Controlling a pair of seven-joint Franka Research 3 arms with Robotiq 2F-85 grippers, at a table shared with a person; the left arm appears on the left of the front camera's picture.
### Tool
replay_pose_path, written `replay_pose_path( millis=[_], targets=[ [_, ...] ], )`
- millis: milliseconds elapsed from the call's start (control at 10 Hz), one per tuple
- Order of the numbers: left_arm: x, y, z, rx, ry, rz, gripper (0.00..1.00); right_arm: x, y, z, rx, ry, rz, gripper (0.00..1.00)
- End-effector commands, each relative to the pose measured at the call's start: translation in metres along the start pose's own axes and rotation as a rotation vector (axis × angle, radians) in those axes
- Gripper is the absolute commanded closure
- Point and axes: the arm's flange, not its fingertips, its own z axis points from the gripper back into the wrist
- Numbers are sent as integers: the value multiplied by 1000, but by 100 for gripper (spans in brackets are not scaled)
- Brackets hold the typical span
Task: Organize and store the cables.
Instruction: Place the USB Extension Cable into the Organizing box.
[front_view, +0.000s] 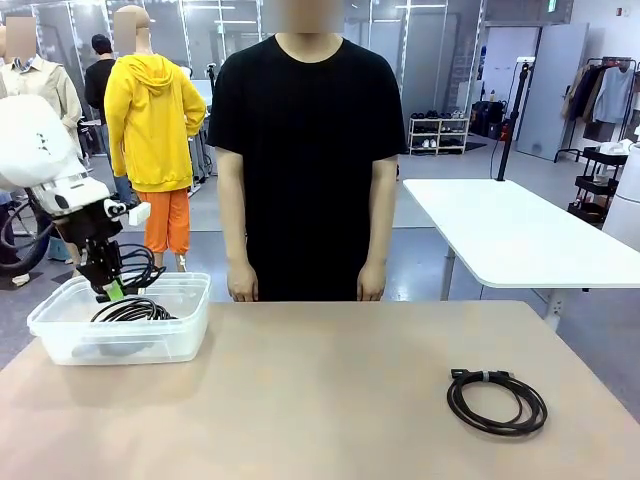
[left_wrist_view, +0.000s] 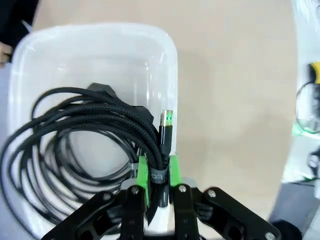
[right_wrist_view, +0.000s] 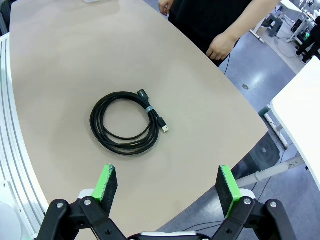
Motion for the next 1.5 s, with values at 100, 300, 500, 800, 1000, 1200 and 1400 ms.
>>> replay_pose_path(
  millis=[100, 300, 500, 800, 1000, 1200, 1400],
  targets=[
    [-21, 22, -32, -9, -12, 48, 89, 2, -1, 0, -10, 0, -17, 0],
    [-28, 30, -44, -9, 7, 82, 89, 2, -1, 0, -10, 0, -17, 0],
    [-28, 31, -45, -17, -12, 78, 55, 2, -1, 0, -10, 0, -17, 0],
    [-25, 24, -35, -1, -32, 70, 18, 2, -1, 0, -10, 0, -17, 0],
    [-25, 19, -29, 10, -61, 67, 0, 2, -1, 0, -10, 0, -17, 0],
    [-23, 2, -24, 74, -76, 67, 0, 2, -1, 0, -10, 0, -17, 0],
    [-22, 23, -26, 10, -34, 62, 0, 2, -1, 0, -10, 0, -17, 0]
  ],
)
